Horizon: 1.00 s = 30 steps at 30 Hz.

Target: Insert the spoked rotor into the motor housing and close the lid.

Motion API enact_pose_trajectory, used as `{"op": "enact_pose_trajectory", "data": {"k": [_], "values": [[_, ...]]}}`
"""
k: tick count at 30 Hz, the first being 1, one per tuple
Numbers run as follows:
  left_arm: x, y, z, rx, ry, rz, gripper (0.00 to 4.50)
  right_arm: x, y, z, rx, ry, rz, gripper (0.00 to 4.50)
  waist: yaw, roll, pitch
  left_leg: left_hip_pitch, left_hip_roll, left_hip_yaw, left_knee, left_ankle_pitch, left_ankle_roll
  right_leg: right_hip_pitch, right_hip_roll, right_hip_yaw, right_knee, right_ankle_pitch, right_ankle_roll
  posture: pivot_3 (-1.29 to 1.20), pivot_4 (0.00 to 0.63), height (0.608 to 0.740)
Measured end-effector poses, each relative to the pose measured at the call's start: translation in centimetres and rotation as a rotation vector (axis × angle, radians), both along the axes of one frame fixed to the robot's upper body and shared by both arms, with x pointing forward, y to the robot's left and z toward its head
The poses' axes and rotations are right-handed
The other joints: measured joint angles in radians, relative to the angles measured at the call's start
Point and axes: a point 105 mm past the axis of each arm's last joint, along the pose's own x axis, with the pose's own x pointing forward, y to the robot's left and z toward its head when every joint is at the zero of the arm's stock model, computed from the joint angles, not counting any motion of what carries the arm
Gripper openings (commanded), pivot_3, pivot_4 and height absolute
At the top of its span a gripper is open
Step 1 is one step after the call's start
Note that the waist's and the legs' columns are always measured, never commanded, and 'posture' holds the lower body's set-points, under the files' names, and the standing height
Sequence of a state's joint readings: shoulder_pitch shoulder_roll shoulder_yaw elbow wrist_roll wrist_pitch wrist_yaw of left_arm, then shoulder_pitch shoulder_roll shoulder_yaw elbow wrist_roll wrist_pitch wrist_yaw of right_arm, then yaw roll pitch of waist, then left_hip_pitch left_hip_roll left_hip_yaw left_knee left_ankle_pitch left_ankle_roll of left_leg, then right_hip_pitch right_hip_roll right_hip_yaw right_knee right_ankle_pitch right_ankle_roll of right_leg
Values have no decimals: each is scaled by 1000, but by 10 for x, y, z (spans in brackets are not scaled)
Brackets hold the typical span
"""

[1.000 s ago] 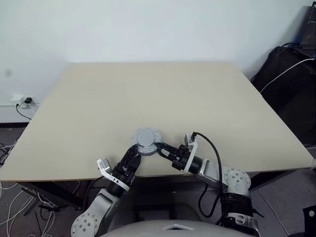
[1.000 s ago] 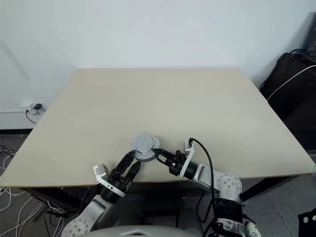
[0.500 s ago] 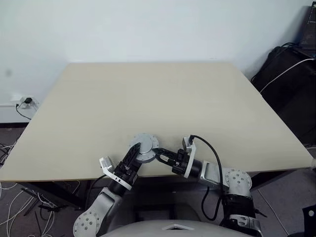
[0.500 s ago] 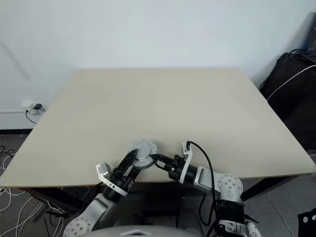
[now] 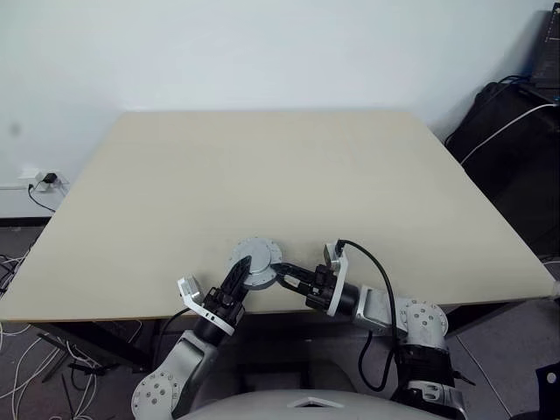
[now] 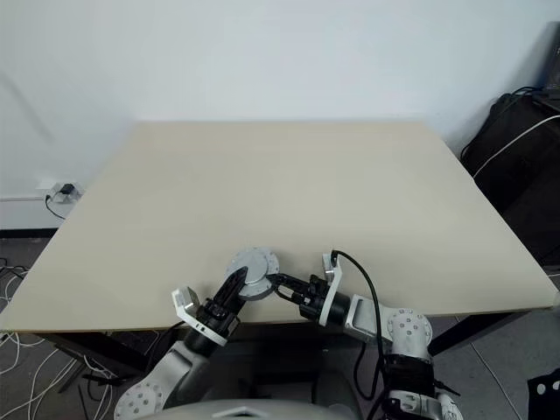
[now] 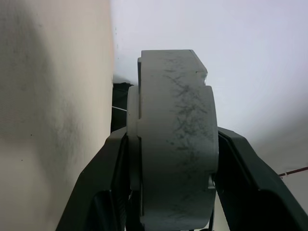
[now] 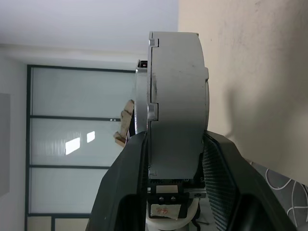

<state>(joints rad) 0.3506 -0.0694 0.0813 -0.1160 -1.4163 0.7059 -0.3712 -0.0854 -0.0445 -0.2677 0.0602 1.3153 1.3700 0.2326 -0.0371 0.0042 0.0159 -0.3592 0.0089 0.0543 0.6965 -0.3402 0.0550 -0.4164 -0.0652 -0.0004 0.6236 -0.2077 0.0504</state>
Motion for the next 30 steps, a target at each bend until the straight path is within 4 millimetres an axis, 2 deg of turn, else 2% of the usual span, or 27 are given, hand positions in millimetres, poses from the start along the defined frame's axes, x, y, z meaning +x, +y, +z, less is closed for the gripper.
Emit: {"op": "enact_pose_trajectory", "data": {"k": [7, 15, 17, 24, 30], "values": [[2, 0, 3, -5, -19, 1, 2039, 0, 1, 5, -33, -73, -28, 1298, 0, 0, 0, 0, 0, 0, 0, 0, 0, 0, 0, 0, 0, 0, 0, 0, 0, 740], [2, 0, -5, 5, 10, 3, 2039, 3, 0, 7, -38, -105, -37, 3982, 0, -1, 1, 0, 0, 0, 0, 0, 0, 0, 0, 0, 0, 0, 0, 0, 0, 740], [2, -1, -6, 16, 12, 2, 2039, 3, -1, 9, -40, -116, -40, 4500, 0, -1, 1, 0, 0, 0, 0, 0, 0, 0, 0, 0, 0, 0, 0, 0, 0, 740], [6, 7, -7, 45, 3, 50, 2039, -3, -16, 6, -76, -125, -78, 4500, 2, -2, 1, 0, 0, 0, 0, 0, 0, 0, 0, 0, -1, 0, 0, 0, 0, 740], [33, 21, 10, 110, -76, 137, 2039, -2, -20, 7, -104, -169, -122, 4500, 3, -2, 1, 0, 0, -1, 0, 0, 0, 1, 0, 0, -1, 0, 0, 0, 0, 740]]}}
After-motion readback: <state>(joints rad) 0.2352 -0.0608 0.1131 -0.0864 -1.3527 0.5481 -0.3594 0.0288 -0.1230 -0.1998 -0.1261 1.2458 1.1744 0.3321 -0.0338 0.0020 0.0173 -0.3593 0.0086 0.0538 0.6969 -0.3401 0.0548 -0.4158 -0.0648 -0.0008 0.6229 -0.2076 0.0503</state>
